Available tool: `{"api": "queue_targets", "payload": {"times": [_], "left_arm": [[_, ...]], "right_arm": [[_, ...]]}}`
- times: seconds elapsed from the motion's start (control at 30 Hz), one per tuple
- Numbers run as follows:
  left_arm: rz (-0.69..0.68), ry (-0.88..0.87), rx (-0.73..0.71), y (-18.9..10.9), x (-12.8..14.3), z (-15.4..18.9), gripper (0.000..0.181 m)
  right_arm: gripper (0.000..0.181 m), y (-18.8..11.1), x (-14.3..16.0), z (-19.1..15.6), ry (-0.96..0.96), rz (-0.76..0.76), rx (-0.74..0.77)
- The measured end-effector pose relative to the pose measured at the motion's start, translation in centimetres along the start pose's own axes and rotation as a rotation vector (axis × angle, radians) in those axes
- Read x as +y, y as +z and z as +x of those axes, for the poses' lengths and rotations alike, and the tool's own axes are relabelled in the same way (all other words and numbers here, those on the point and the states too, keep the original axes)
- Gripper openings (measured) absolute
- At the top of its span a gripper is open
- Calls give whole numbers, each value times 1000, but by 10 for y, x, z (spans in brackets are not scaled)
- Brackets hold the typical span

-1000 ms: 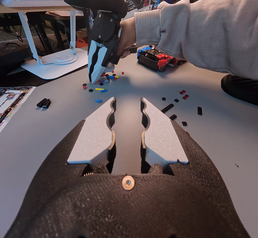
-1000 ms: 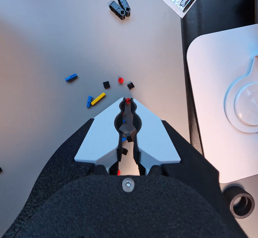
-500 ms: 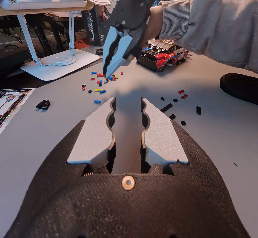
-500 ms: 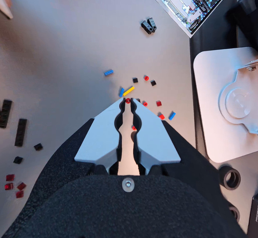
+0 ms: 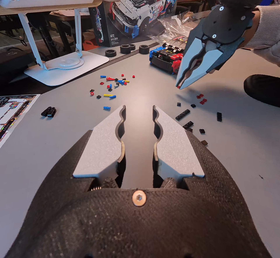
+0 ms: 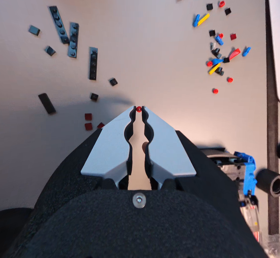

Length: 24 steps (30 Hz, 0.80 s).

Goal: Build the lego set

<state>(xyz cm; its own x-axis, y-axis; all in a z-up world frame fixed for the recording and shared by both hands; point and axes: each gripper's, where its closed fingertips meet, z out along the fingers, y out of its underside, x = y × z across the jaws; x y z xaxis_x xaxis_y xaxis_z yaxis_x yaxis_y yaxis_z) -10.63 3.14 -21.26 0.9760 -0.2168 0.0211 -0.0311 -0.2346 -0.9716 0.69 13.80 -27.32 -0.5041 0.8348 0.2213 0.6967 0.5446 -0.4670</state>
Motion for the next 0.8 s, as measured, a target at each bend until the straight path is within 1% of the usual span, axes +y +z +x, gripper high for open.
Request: {"api": "queue_targets", "payload": {"times": [0.13,0.23,0.4,0.63,0.73,0.8], "left_arm": [[-10,2,3,1,3,1,33],[-19,1,1,2,5,0,33],[-19,-4,-6,1,5,-2,33],[-22,-5,-2,2,5,-2,33],[-21,-6,0,2,5,-2,33],[-22,-8,1,2,6,-1,33]], "right_arm": [[5,-7,24,-13,32,-29,1],[5,-7,32,-18,40,-29,3],[6,-8,31,-21,44,-12,0],[13,-12,29,-24,54,15,-10],[12,-21,22,-15,81,64,10],[10,-30,14,-1,111,107,50]]}}
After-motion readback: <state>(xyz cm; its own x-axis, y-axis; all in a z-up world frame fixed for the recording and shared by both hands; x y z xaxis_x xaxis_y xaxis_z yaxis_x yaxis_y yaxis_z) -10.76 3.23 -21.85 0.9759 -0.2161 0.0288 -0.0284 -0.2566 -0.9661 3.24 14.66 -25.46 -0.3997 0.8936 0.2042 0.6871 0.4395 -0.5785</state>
